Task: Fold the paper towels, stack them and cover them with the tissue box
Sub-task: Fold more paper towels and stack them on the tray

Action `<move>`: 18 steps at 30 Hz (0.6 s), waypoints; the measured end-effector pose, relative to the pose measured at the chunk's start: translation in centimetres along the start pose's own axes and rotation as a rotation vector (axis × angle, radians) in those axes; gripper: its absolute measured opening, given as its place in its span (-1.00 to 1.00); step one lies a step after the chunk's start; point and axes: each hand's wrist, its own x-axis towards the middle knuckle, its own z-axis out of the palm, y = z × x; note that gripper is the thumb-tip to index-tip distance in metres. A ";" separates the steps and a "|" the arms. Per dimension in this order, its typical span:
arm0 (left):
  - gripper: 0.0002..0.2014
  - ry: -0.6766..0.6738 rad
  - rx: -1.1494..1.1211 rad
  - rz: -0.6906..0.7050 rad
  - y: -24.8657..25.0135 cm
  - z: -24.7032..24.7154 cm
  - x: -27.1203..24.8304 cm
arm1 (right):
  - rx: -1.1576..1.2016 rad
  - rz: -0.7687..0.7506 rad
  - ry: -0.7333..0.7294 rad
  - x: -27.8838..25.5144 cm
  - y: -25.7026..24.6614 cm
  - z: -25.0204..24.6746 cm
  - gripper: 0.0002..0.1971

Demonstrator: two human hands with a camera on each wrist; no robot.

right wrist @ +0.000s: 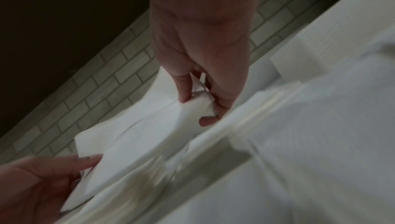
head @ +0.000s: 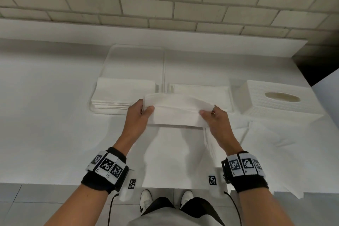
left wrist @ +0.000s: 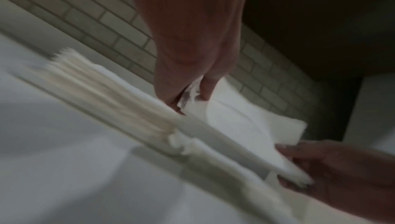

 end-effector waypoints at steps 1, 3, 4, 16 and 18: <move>-0.84 0.008 0.001 -0.012 1.2 1.5 0.8 | -0.002 -0.022 0.054 0.9 -0.6 -1.2 -0.96; -0.90 0.027 -0.010 -0.077 3.2 4.7 2.9 | -0.021 -0.047 0.185 3.3 -1.6 -3.4 -0.87; -0.96 0.025 -0.018 -0.122 4.0 6.4 4.1 | -0.037 -0.035 0.247 4.7 -1.8 -4.4 -0.82; -0.68 0.119 0.251 -0.299 1.7 13.1 10.1 | -0.380 0.125 0.282 10.9 0.8 -5.7 -0.63; -0.69 0.121 0.294 -0.276 1.6 13.3 10.2 | -0.404 0.122 0.276 11.2 1.2 -5.6 -0.63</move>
